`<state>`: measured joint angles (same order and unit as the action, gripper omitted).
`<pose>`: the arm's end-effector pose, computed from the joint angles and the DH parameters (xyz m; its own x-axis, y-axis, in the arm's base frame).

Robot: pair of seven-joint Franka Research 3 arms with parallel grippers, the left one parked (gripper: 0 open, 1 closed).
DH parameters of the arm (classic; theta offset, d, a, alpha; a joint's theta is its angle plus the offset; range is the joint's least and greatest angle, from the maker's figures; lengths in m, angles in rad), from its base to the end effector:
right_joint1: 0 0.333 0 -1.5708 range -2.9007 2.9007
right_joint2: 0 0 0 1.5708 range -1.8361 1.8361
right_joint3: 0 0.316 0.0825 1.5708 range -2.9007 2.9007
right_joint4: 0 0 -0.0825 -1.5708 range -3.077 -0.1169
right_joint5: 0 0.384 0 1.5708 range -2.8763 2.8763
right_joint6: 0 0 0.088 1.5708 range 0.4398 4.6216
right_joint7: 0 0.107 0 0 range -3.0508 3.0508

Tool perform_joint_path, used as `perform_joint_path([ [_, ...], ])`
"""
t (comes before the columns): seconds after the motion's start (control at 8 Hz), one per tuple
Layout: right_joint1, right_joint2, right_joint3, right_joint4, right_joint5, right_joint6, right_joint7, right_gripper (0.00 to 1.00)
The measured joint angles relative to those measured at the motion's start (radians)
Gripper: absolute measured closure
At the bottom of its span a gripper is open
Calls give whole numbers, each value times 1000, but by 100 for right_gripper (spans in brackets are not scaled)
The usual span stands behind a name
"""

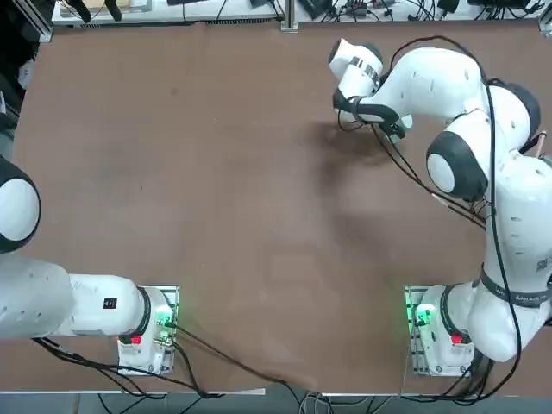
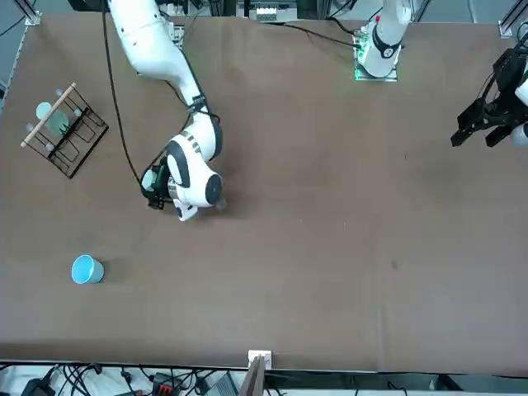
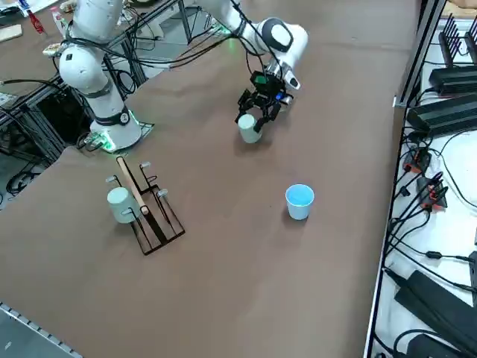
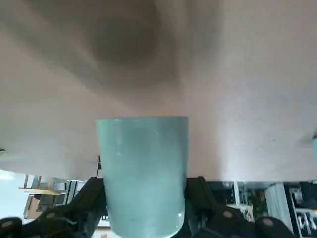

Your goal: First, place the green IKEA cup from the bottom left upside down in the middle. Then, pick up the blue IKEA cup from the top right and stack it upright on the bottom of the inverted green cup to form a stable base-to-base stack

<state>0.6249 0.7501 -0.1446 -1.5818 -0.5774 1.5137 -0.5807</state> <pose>0.5638 0.2348 0.1885 0.1513 0.4906 -0.8582 0.9595 -0.2817 0.0081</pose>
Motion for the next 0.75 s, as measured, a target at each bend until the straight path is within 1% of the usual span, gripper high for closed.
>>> perform_joint_path([
  [0.38,-2,62,-2,-13,-31,4,25,12],
  [0.5,-2,79,-3,-15,-34,9,31,9],
  [0.62,-1,86,-3,-15,-36,12,33,4],
  [0.75,2,88,-2,-13,-36,21,34,0],
])
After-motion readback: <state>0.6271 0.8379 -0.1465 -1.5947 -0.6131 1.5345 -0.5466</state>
